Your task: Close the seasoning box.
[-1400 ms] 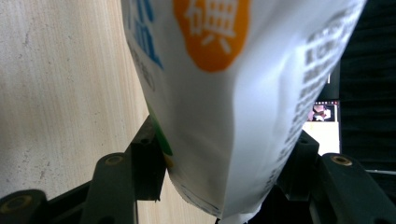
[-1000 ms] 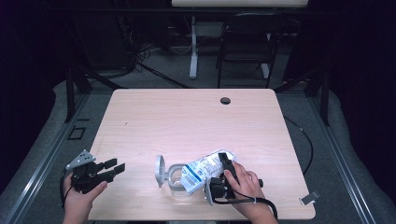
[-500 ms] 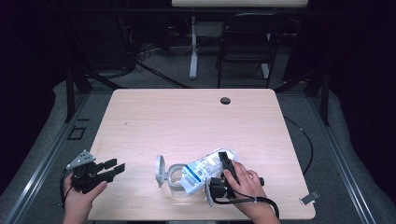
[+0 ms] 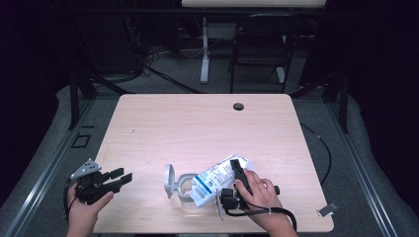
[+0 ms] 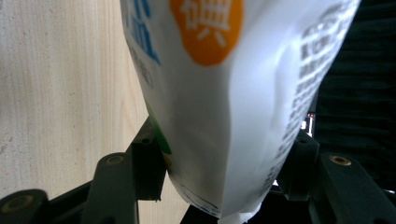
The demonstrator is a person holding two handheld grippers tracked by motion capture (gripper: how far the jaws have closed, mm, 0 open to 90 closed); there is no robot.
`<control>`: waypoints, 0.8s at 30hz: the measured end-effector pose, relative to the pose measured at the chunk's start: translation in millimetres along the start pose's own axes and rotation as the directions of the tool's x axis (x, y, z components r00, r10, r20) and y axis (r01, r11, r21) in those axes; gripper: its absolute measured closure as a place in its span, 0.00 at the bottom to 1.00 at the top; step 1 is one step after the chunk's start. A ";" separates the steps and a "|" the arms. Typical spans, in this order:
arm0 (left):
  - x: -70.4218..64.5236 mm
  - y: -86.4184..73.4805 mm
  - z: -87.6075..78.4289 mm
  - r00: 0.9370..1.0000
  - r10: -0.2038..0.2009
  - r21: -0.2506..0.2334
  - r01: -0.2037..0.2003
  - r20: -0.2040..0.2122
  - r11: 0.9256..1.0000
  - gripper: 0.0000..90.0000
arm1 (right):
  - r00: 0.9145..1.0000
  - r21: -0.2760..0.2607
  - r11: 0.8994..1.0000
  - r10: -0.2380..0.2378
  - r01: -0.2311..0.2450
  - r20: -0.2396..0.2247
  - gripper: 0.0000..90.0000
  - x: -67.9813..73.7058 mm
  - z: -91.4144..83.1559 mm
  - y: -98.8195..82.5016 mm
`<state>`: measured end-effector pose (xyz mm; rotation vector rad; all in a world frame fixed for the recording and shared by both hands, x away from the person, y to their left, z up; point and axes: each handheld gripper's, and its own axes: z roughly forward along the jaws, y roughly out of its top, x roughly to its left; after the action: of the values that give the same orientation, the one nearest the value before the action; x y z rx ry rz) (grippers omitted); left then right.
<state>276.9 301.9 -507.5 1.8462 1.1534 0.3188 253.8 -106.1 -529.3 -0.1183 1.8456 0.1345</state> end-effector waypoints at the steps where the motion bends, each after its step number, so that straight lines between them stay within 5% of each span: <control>1: 0.0 0.0 0.0 1.000 0.000 0.000 0.000 0.000 1.000 0.60 | 1.000 0.000 1.000 0.000 0.000 0.000 0.50 0.0 0.0 0.0; 24: 0.8 0.5 -1.3 1.000 -0.002 0.001 0.002 -0.001 1.000 0.60 | 0.999 0.027 0.998 -0.050 0.050 0.009 0.50 -1.8 -1.7 3.3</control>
<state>276.8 303.2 -506.6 1.8461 1.1558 0.3178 252.2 -103.0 -527.0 -0.1442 1.8331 0.0750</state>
